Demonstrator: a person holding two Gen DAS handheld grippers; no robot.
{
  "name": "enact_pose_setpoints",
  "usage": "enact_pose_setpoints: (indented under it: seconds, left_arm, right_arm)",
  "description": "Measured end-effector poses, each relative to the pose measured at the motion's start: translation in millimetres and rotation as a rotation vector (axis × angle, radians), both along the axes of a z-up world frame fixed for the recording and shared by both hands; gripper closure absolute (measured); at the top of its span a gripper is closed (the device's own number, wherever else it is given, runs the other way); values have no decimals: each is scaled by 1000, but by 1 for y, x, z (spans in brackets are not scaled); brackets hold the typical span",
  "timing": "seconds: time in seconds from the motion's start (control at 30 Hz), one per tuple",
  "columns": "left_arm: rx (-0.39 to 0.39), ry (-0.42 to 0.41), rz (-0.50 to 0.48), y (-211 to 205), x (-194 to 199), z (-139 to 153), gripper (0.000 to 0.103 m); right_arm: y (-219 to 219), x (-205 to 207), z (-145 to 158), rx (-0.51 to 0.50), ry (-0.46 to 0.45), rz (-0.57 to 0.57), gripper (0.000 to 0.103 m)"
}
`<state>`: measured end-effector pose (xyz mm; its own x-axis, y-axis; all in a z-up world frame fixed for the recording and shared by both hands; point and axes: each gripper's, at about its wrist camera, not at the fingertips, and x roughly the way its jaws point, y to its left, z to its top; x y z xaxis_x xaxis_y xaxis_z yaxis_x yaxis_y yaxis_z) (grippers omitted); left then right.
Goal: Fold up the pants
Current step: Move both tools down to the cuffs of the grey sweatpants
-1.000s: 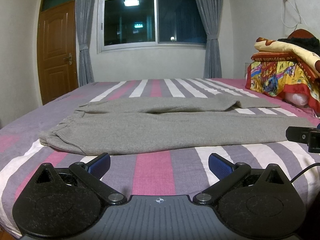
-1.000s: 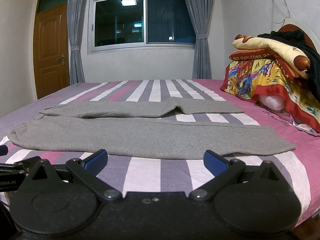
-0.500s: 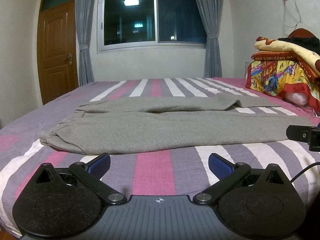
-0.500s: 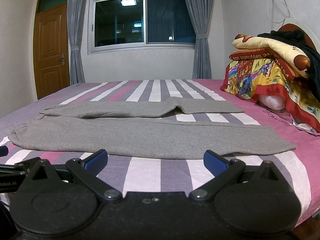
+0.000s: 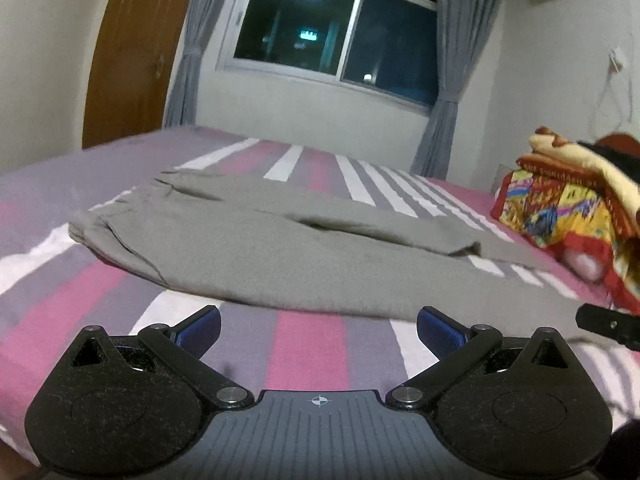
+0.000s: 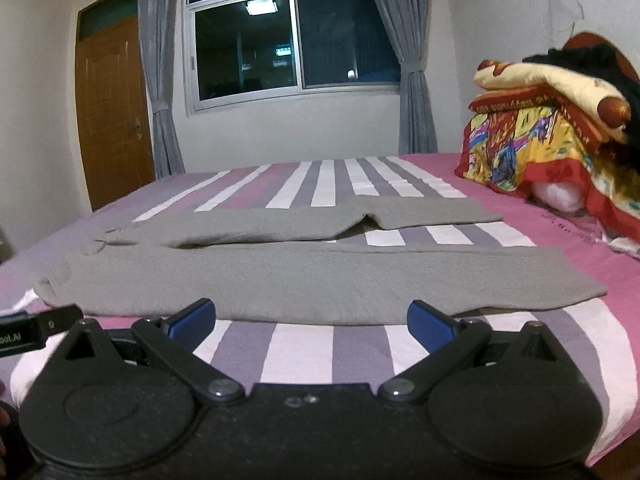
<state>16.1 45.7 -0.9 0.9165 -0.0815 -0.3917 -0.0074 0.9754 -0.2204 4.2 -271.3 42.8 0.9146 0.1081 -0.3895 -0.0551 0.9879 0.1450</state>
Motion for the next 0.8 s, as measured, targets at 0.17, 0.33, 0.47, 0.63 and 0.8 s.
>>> enact_pose_setpoints:
  seconds: [0.17,0.33,0.47,0.63,0.8]
  left_arm:
    - [-28,4,-38,42,50,18,0]
    - [65,4,-11,102,127,42,0]
    - [110,60,27,153,197,47,26]
    - [160,185,20,200,283,31,24]
    - [213,278,0,228,350,9,11]
  right_arm:
    - [-20,41,16,28,-25,60,2]
    - [-24,107,42,11,-78,143,3]
    - [-13,175,54,-45,-99,228,3]
    - [15,256,44,-76,-81,333,4]
    - [50,319,21,-107,-54,421,6]
